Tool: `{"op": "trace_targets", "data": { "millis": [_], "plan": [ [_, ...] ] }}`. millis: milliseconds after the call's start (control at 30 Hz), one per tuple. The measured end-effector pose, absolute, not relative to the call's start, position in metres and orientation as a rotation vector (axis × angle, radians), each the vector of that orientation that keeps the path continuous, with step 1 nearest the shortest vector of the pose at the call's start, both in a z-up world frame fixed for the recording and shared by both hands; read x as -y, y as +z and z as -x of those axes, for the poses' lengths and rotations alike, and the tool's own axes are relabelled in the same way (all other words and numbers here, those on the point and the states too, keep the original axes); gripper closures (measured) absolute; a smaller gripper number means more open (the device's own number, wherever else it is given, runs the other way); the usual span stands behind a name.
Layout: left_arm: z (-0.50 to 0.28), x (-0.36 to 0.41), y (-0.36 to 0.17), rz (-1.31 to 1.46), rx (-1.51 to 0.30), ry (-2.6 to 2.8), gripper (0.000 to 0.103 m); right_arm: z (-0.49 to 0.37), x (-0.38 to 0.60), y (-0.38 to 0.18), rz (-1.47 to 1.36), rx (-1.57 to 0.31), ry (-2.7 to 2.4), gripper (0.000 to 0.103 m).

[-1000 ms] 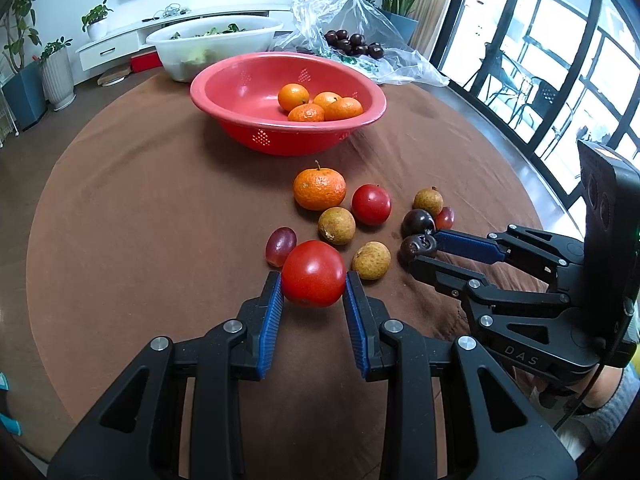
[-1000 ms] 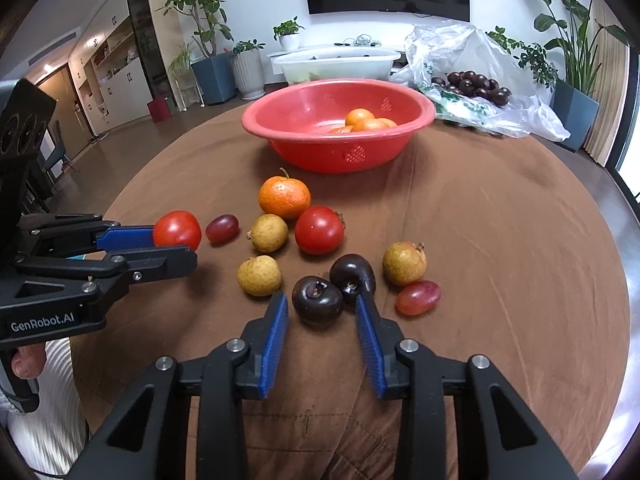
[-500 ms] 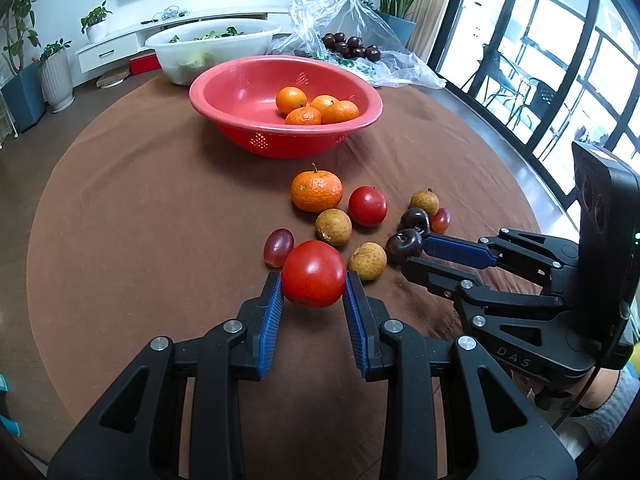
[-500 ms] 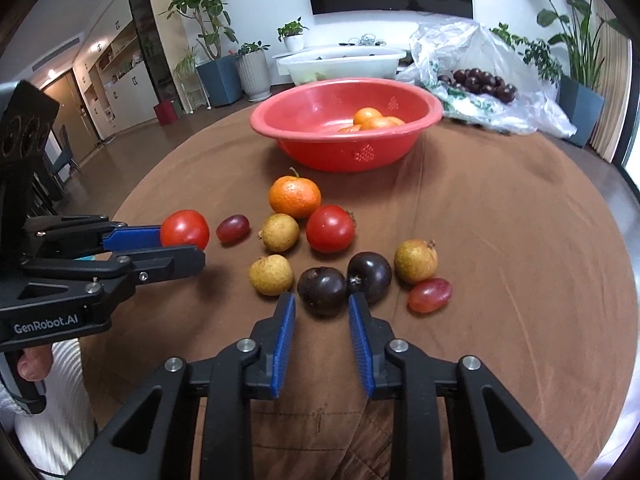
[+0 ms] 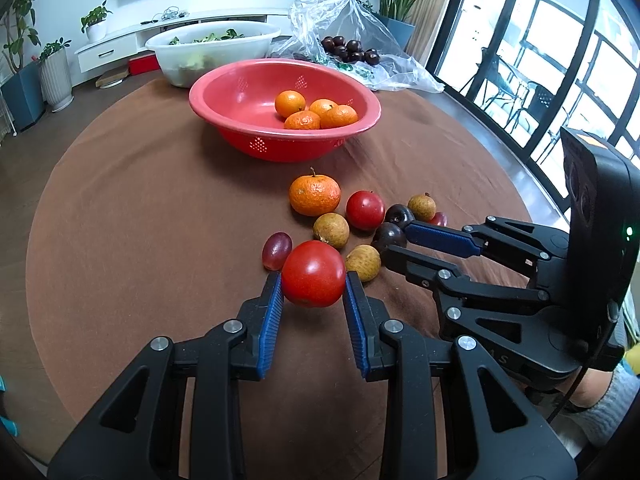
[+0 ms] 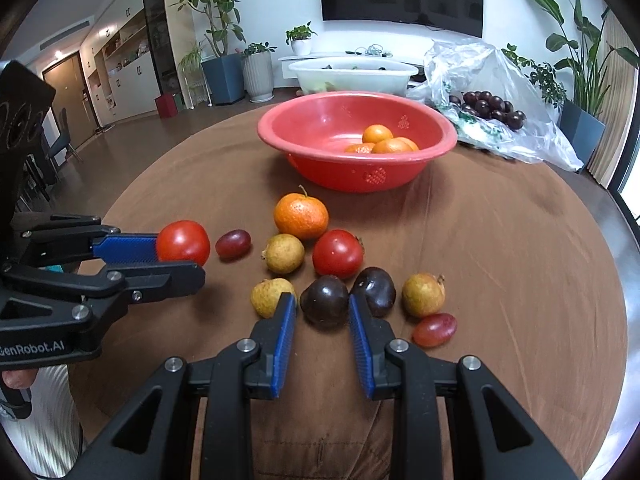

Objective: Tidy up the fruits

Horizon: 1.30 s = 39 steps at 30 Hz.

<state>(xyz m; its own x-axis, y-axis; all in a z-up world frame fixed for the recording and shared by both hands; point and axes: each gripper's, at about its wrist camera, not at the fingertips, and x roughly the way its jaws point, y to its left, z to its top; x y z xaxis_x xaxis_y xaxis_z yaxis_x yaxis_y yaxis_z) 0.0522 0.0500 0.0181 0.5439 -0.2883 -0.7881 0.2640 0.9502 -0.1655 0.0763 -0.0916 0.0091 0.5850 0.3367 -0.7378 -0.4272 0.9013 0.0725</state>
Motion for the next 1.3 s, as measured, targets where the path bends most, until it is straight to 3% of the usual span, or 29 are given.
{"op": "trace_targets", "data": {
  "millis": [533,1100,1300],
  "plan": [
    [-0.053,-0.049,0.019,0.027,-0.938,-0.332,0.075,-0.078,0.095,0.011,0.102,-0.838,0.475,0.081],
    [-0.052,-0.052,0.021,0.034,-0.928,-0.334,0.075,-0.073,0.107,0.010,0.029,-0.871,0.473,0.082],
    [-0.052,-0.051,0.022,0.037,-0.929,-0.335,0.075,-0.068,0.109,0.024,0.095,-0.793,0.412,0.082]
  ]
}}
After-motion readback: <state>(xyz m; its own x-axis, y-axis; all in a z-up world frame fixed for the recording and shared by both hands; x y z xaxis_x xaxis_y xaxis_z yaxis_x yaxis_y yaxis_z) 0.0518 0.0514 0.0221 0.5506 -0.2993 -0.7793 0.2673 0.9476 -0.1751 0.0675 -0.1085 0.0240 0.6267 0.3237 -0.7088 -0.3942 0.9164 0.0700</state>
